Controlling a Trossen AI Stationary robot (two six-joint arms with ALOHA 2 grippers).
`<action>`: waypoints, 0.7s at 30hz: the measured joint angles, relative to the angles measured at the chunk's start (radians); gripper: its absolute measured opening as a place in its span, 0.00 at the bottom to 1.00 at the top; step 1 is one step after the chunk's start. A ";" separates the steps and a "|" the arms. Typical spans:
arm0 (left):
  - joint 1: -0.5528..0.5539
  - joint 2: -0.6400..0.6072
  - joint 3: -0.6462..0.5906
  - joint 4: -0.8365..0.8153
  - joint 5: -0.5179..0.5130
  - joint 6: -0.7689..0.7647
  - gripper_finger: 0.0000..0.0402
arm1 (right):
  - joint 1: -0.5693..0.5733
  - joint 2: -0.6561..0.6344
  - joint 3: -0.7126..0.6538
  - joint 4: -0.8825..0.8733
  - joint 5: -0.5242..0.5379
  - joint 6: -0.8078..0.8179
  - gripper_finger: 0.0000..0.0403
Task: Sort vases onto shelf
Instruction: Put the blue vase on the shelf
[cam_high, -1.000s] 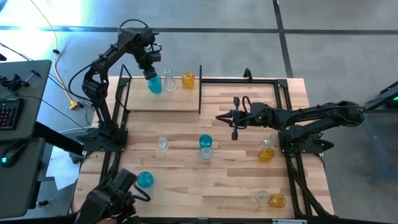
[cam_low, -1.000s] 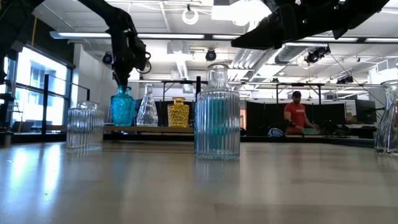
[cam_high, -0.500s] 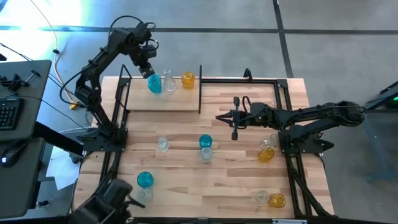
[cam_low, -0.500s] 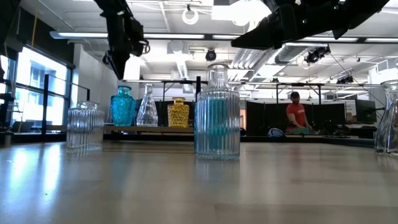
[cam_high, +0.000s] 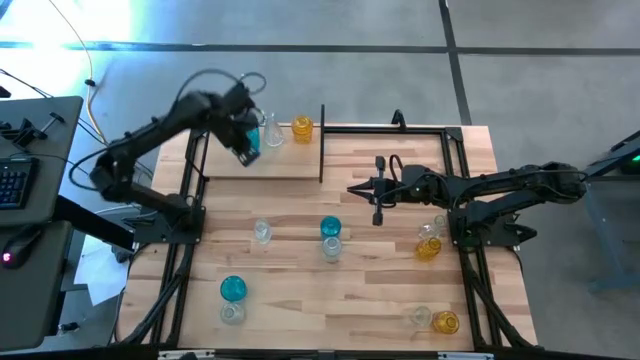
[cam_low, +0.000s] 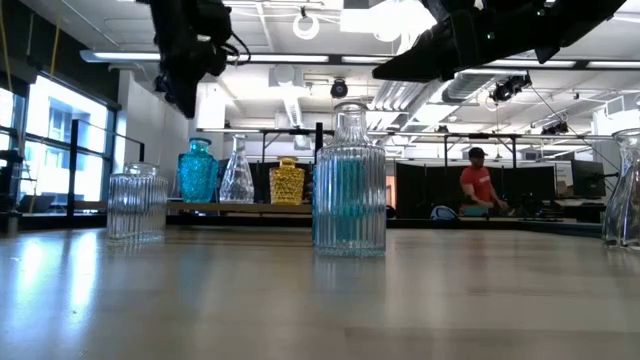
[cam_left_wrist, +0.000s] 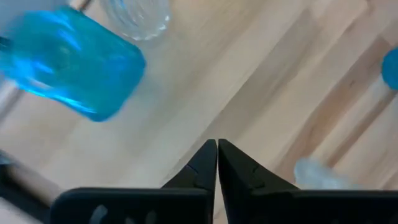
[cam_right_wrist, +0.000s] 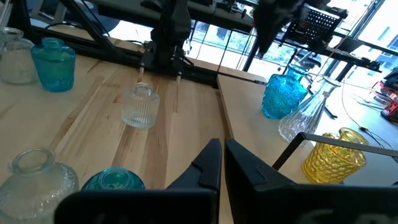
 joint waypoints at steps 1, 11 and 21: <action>-0.012 -0.026 -0.065 0.062 -0.003 -0.050 0.01 | 0.000 0.000 0.000 0.000 0.000 -0.001 0.00; -0.039 -0.105 -0.411 0.465 -0.227 -0.306 0.00 | 0.000 0.000 0.000 0.001 0.000 0.000 0.00; -0.023 -0.105 -0.439 0.572 -0.346 -0.298 0.00 | 0.000 0.000 0.000 0.003 0.000 -0.001 0.00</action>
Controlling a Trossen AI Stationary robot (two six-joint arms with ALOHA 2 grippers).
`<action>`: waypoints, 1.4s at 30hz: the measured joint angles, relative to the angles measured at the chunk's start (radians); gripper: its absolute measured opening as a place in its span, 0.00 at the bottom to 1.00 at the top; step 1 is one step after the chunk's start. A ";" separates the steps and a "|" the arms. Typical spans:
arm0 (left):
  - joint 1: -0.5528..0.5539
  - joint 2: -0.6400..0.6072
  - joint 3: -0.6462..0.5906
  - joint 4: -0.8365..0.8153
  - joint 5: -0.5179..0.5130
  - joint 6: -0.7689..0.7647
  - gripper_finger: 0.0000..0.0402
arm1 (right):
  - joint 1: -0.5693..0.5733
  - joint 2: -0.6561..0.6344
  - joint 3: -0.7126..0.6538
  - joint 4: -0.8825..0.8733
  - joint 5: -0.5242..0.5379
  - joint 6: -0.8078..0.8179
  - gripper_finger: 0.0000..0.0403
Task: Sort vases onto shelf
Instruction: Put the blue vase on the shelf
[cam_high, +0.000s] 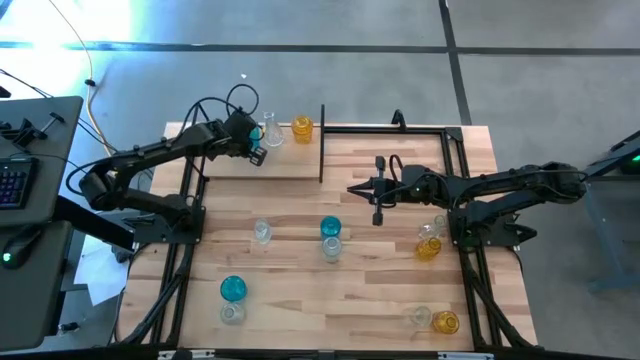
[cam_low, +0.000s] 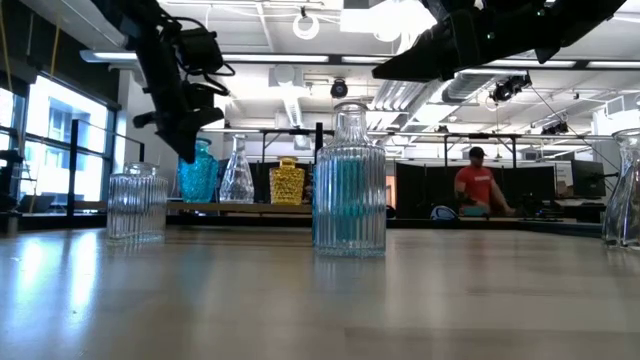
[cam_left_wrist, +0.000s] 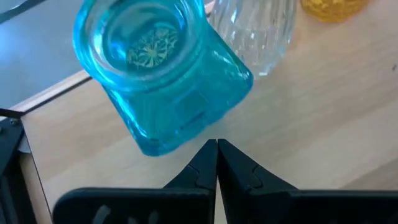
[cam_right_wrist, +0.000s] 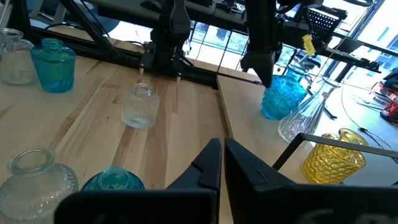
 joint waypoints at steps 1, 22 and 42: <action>0.005 0.000 0.000 0.006 -0.001 0.008 0.00 | 0.000 0.000 0.000 0.000 0.000 0.000 0.00; 0.079 0.000 -0.029 0.098 0.007 0.088 0.00 | 0.000 0.000 0.000 0.000 0.000 0.000 0.00; 0.082 -0.032 -0.037 0.095 0.017 0.121 0.00 | 0.000 0.000 0.000 0.000 0.000 0.000 0.00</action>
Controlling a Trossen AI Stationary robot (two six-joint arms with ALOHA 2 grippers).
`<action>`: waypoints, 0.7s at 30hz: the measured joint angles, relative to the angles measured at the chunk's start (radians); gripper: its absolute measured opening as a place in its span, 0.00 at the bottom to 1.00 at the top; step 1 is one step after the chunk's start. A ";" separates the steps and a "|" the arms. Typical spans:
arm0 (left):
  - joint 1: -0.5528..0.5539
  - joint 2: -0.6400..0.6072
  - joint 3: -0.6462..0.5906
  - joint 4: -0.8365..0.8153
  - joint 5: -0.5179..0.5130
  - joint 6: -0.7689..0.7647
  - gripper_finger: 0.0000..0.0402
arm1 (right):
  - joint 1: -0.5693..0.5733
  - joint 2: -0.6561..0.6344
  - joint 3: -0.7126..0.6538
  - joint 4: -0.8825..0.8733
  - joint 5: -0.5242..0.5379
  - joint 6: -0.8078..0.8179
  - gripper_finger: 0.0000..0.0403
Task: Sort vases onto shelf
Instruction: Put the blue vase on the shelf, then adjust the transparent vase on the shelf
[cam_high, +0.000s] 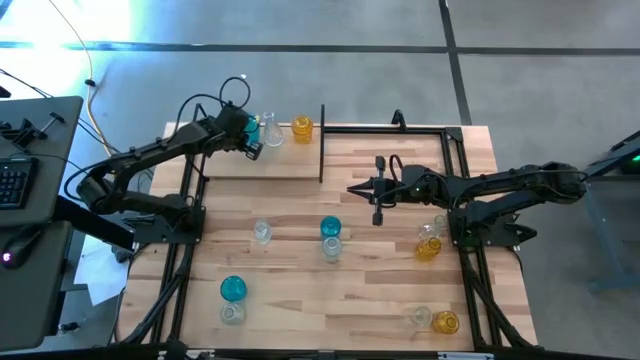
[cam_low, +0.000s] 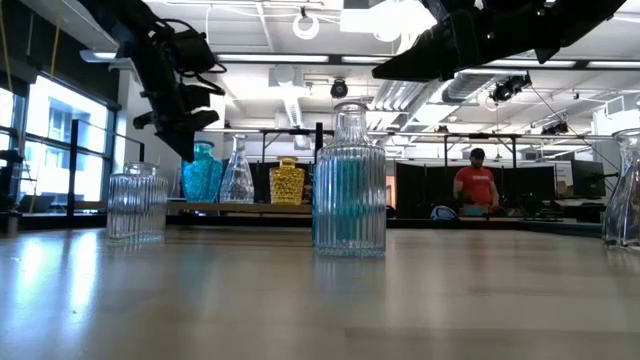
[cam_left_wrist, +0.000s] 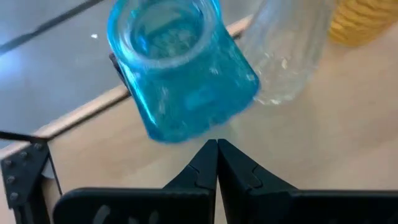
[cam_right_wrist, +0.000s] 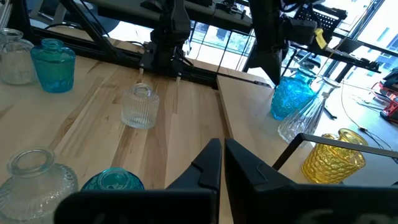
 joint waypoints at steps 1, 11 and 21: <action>-0.006 -0.011 0.000 -0.019 0.004 -0.004 0.00 | 0.000 0.000 0.000 0.000 0.000 0.000 0.00; -0.096 -0.111 0.001 0.044 0.120 -0.035 0.00 | 0.000 0.000 0.000 0.000 0.000 0.000 0.00; -0.157 -0.012 0.002 0.247 -0.002 -0.070 0.00 | 0.000 0.000 0.000 0.000 0.000 0.000 0.00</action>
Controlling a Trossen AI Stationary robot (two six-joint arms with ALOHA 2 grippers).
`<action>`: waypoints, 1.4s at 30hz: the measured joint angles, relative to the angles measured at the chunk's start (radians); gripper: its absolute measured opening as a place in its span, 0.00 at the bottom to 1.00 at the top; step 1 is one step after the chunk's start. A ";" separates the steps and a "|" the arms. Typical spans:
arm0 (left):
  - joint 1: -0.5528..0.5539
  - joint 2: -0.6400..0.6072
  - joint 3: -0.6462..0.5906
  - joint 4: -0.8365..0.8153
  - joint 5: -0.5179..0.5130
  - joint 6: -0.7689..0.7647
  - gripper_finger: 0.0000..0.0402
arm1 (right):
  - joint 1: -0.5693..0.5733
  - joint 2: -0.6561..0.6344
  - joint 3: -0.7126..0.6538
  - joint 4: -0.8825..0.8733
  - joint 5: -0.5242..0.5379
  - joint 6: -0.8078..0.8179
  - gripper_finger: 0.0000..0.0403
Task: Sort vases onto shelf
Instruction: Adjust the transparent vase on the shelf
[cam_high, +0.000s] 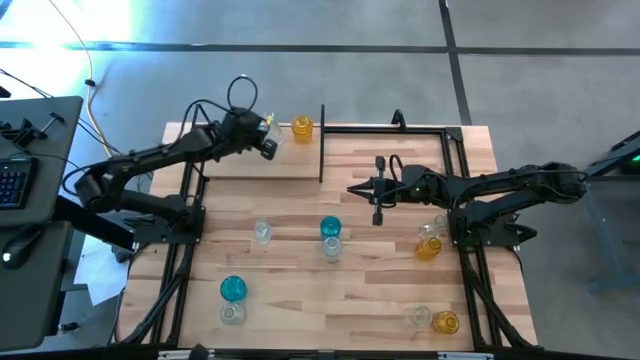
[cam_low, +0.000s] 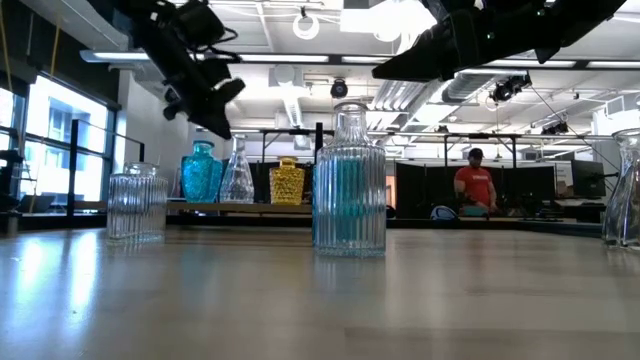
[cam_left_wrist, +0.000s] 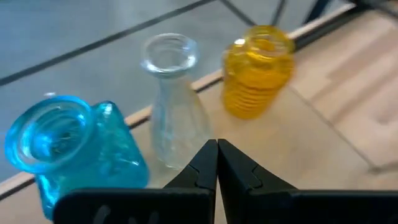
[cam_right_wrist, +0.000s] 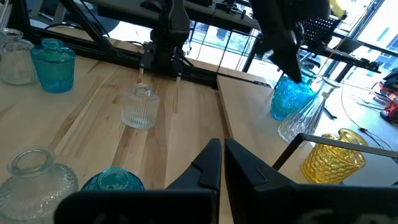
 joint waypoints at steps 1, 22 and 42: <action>-0.005 0.018 0.000 0.015 -0.028 0.000 0.00 | 0.000 0.000 0.000 0.000 0.000 0.000 0.00; -0.029 0.107 0.039 0.102 -0.262 0.097 0.00 | 0.000 0.000 0.000 0.000 0.000 0.000 0.00; -0.012 0.188 0.040 0.183 -0.246 0.099 0.00 | 0.000 0.000 0.000 0.000 0.000 0.000 0.00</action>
